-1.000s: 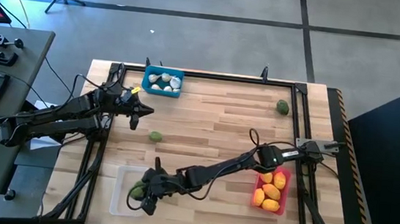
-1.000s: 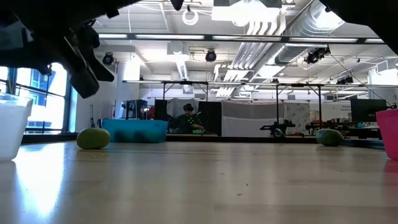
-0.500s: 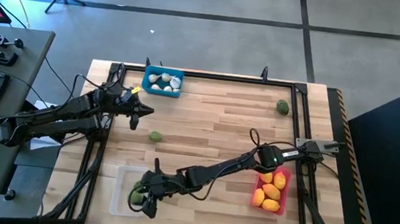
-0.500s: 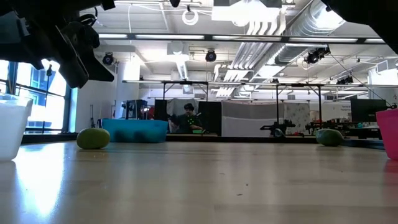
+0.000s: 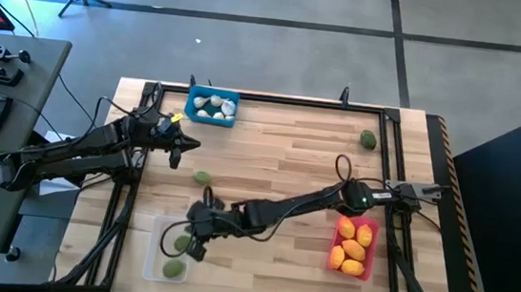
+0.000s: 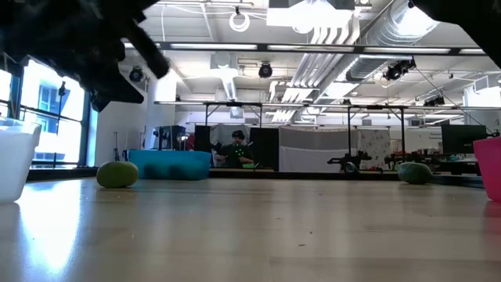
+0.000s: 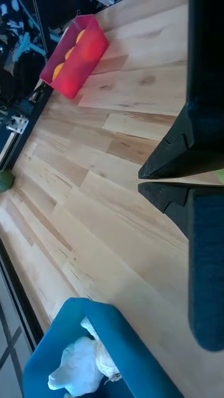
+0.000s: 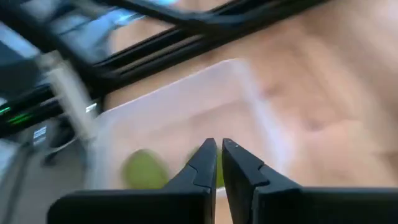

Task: Sort produce into baskets
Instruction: Put the lime into the transparent bin

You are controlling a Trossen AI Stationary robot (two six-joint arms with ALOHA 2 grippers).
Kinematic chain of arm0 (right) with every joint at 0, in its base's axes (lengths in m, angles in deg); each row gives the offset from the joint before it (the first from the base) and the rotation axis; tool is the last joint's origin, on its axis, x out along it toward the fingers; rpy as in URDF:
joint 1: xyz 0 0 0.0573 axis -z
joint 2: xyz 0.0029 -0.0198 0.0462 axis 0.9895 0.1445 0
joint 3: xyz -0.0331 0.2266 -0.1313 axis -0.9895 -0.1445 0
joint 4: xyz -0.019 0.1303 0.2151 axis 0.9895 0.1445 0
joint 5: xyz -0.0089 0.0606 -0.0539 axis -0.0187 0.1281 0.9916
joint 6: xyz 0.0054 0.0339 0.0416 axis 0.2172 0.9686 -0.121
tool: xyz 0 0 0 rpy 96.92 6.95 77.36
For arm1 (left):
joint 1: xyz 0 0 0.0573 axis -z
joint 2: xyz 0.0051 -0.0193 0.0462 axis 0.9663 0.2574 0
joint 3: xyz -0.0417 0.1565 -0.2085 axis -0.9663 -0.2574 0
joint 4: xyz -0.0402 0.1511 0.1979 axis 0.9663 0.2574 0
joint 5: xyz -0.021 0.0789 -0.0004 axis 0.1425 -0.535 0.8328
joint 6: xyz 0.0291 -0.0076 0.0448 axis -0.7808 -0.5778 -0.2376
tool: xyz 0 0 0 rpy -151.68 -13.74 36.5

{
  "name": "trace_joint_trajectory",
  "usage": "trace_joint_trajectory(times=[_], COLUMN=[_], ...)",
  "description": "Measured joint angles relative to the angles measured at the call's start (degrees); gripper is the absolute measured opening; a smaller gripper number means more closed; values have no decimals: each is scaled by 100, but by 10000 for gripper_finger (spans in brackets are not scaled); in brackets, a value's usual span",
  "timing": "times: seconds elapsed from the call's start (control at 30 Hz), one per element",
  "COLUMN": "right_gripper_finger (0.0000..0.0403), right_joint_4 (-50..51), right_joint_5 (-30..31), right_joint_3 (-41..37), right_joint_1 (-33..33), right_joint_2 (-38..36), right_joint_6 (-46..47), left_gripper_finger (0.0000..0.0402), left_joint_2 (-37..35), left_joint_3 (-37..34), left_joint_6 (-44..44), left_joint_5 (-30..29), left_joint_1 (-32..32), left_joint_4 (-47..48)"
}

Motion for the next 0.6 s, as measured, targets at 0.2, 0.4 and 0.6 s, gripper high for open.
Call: trace_joint_trajectory(times=[0.2,0.4,0.6], right_gripper_finger=[3,0,0], right_joint_4=[721,1102,593], right_joint_5=[512,618,166], right_joint_3=[-6,-11,-130], right_joint_1=[101,324,615], right_joint_2=[56,55,50], right_joint_6=[0,-603,-1349], left_gripper_finger=[7,7,7], left_joint_2=[-1,-1,-2], left_joint_3=[0,0,0], left_joint_6=[44,-4,-7], left_joint_5=[-259,-234,-227], left_joint_1=[1,2,2], left_joint_4=[-47,-48,-50])
